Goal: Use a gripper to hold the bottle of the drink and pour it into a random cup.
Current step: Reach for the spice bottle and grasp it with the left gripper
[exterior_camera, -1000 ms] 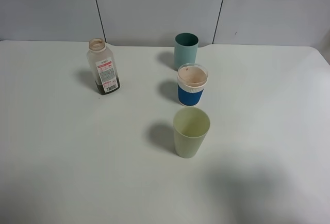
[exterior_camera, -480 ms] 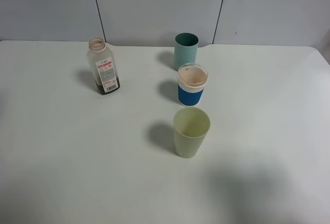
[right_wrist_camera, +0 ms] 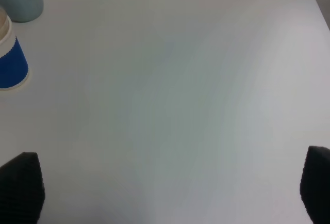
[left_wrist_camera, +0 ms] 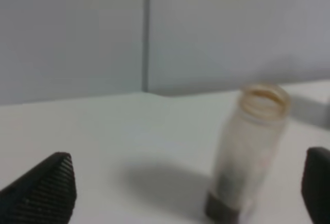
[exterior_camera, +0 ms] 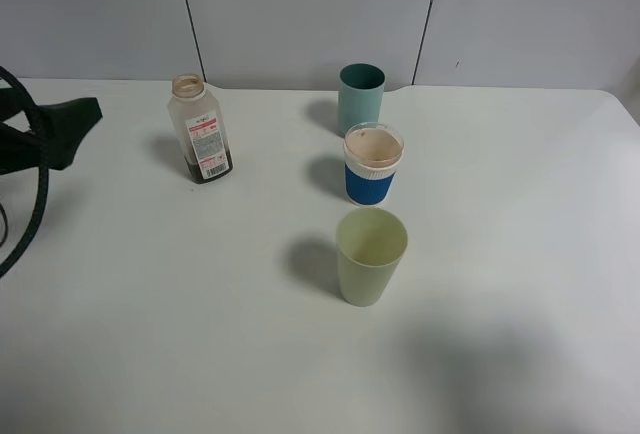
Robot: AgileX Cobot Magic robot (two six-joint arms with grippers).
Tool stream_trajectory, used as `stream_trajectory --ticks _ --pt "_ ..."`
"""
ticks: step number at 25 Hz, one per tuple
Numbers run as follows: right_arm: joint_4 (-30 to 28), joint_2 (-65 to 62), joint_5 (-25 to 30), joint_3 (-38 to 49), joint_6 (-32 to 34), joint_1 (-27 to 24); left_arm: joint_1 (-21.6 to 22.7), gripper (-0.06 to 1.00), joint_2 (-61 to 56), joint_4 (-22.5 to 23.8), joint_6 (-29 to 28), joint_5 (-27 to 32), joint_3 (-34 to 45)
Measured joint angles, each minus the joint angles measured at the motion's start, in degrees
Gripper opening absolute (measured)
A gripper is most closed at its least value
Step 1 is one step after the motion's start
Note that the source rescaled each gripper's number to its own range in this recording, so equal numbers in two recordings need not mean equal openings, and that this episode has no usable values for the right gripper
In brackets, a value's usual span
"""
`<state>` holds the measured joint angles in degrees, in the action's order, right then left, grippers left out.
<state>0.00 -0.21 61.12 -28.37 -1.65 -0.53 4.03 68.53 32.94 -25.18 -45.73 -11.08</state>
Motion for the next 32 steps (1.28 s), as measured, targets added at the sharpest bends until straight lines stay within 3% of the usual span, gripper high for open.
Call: stream_trajectory --ticks 5,19,26,32 --pt "0.0 0.0 0.0 0.0 0.0 0.0 0.0 1.0 9.0 3.2 0.4 -5.2 -0.1" --pt "0.0 0.0 0.0 0.0 0.0 0.0 0.0 0.98 32.2 -0.1 12.3 -22.0 -2.1" --pt "0.0 0.0 0.0 0.0 0.0 0.0 0.0 0.98 38.4 -4.1 18.1 -23.5 -2.3" --pt "0.0 0.0 0.0 0.0 0.0 0.0 0.0 0.98 43.5 -3.2 19.0 -23.5 -6.0"
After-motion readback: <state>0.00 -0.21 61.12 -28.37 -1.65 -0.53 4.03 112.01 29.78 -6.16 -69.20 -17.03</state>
